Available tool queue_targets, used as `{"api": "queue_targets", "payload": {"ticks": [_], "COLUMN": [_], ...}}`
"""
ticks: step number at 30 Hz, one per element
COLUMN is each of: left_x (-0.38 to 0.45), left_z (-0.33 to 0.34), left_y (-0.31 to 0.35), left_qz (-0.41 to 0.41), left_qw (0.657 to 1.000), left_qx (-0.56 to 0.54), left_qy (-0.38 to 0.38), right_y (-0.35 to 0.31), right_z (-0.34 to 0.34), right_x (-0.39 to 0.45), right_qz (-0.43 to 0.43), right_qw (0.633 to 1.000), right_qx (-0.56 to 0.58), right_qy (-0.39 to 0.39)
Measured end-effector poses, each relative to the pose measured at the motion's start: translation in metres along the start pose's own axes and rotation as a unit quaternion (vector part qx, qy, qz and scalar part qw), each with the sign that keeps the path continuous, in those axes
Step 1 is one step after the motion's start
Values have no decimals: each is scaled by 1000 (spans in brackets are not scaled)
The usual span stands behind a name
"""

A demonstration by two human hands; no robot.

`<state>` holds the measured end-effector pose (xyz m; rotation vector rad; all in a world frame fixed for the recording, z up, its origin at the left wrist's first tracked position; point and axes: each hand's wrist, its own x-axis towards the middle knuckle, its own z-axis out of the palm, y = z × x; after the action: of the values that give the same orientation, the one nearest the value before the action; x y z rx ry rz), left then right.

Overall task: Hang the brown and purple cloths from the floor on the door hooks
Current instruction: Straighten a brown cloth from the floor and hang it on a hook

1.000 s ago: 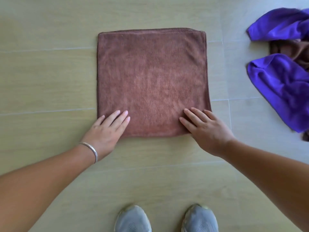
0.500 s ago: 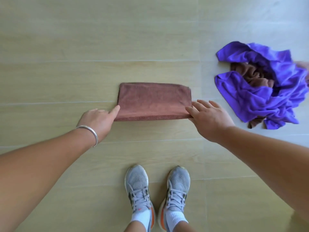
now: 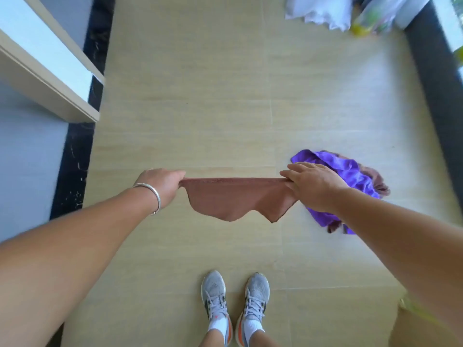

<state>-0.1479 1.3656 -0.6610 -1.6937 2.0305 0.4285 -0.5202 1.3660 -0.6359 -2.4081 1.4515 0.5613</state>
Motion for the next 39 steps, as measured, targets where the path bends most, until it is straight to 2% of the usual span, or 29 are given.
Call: {"api": "queue_targets", "payload": {"ticks": [3, 7, 13, 20, 24, 28, 33, 39], "left_x": [-32, -74, -146, -220, -267, -312, -358, -388], "left_z": [-93, -223, -379, -532, -610, -665, -712, -748], "left_y": [-9, -12, -15, -18, -18, -7, 10, 22], "left_qz": [9, 6, 3, -19, -21, -26, -42, -52], "left_qw": [1000, 1000, 999, 989, 980, 971, 959, 943], "left_qx": [-16, -6, -25, -20, -16, -3, 38, 62], "left_qy": [-4, 27, 48, 143, 196, 238, 276, 324], "right_y": [9, 17, 24, 34, 40, 45, 48, 52], "right_z": [-84, -208, -365, -518, -584, -635, -676, -712], "right_x": [-26, -57, -116, -181, -218, -255, -298, -330], "right_qz": [12, 38, 56, 67, 65, 78, 47, 57], "right_qw": [1000, 997, 991, 971, 954, 943, 913, 897], "right_qx": [7, 17, -2, -48, -83, -10, -41, -62], "right_qy": [11, 57, 118, 226, 282, 323, 404, 435]}}
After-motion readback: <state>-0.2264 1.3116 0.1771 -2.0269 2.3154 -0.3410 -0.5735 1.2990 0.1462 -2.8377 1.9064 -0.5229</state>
